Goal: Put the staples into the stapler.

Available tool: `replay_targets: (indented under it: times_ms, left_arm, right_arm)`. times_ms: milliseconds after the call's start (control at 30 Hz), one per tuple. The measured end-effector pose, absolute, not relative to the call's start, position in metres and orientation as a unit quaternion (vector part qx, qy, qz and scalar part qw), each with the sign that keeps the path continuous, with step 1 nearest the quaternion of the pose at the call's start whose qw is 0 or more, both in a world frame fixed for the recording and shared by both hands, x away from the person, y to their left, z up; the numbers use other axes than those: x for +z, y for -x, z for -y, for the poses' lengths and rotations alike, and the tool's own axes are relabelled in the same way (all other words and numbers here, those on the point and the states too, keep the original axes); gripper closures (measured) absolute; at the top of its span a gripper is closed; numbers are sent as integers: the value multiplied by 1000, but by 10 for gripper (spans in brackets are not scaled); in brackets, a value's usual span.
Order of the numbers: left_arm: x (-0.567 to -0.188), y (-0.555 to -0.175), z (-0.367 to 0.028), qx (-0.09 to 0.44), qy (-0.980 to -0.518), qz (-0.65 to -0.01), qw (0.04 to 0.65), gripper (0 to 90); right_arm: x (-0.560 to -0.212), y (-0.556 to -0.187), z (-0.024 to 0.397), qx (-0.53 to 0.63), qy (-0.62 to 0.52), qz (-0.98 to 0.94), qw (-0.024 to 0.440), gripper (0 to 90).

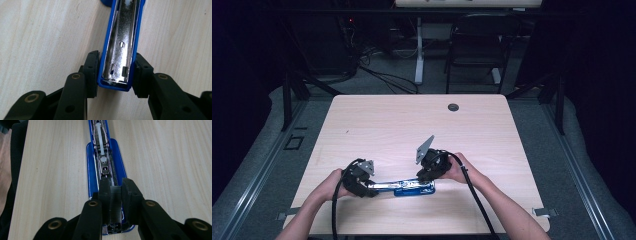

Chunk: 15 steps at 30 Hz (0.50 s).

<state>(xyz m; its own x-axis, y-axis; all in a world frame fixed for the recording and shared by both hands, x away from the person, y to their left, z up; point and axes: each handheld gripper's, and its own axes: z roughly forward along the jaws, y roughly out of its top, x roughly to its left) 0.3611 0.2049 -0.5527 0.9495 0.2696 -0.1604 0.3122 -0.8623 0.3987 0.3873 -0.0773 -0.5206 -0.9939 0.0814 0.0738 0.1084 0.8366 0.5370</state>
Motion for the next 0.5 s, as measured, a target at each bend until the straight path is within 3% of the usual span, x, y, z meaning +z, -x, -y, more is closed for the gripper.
replay_targets:
  times_ms: [500]
  left_arm:
    - [-553, -361, -205, -51, -964, -152, 213, 629]
  right_arm:
    - [-518, -387, 80, -293, 46, 955, 23, 785]
